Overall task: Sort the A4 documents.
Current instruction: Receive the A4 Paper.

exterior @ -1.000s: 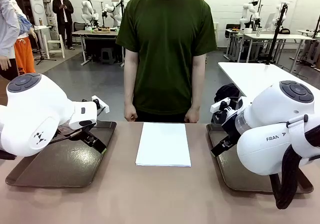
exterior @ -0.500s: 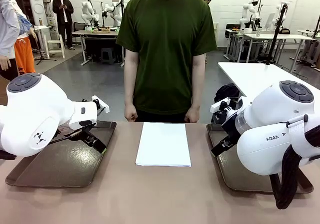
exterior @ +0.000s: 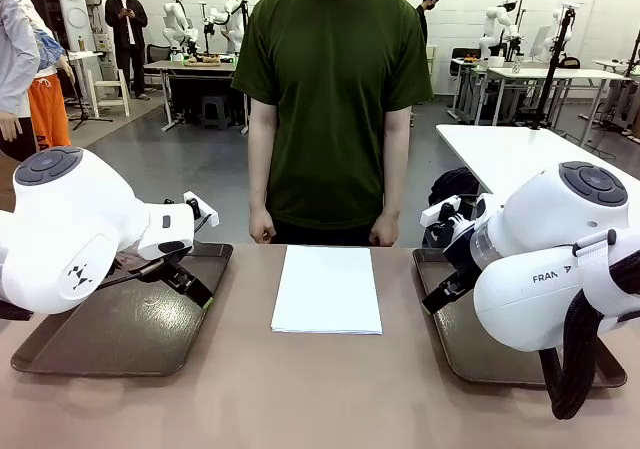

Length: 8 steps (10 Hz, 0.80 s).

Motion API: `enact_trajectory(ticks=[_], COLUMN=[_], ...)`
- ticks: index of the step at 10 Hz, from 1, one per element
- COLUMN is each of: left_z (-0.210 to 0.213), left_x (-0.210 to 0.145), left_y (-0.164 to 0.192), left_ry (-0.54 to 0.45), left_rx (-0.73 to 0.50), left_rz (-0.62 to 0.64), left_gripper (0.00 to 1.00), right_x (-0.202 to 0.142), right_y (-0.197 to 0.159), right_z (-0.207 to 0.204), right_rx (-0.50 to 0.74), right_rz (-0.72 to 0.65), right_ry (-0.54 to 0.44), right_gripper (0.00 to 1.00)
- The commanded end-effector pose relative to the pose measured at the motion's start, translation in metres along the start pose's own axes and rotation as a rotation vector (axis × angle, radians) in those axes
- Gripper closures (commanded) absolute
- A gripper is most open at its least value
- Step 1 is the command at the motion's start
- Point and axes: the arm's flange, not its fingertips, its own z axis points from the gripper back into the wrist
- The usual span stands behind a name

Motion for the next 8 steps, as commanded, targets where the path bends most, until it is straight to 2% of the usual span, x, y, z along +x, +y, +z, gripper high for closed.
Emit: enact_trajectory(ticks=[1, 5, 6, 8], left_z=[0.000, 0.000, 0.019, 0.063], left_x=[0.000, 0.000, -0.005, -0.013], left_y=[0.001, 0.000, 0.008, 0.031], left_ry=[-0.001, 0.000, -0.048, -0.151], left_rx=[0.001, 0.000, -0.045, -0.079], left_rz=[0.003, 0.000, 0.012, 0.063], left_gripper=[0.00, 0.00, 0.00, 0.00], right_x=[0.000, 0.000, -0.008, -0.028], right_y=[0.000, 0.000, -0.021, -0.062], right_z=[0.000, 0.000, 0.026, 0.057], right_rx=[0.000, 0.000, 0.093, 0.119], right_rz=[-0.001, 0.000, -0.009, -0.018], right_ry=[0.000, 0.000, -0.078, -0.156], right_gripper=[0.00, 0.00, 0.00, 0.00])
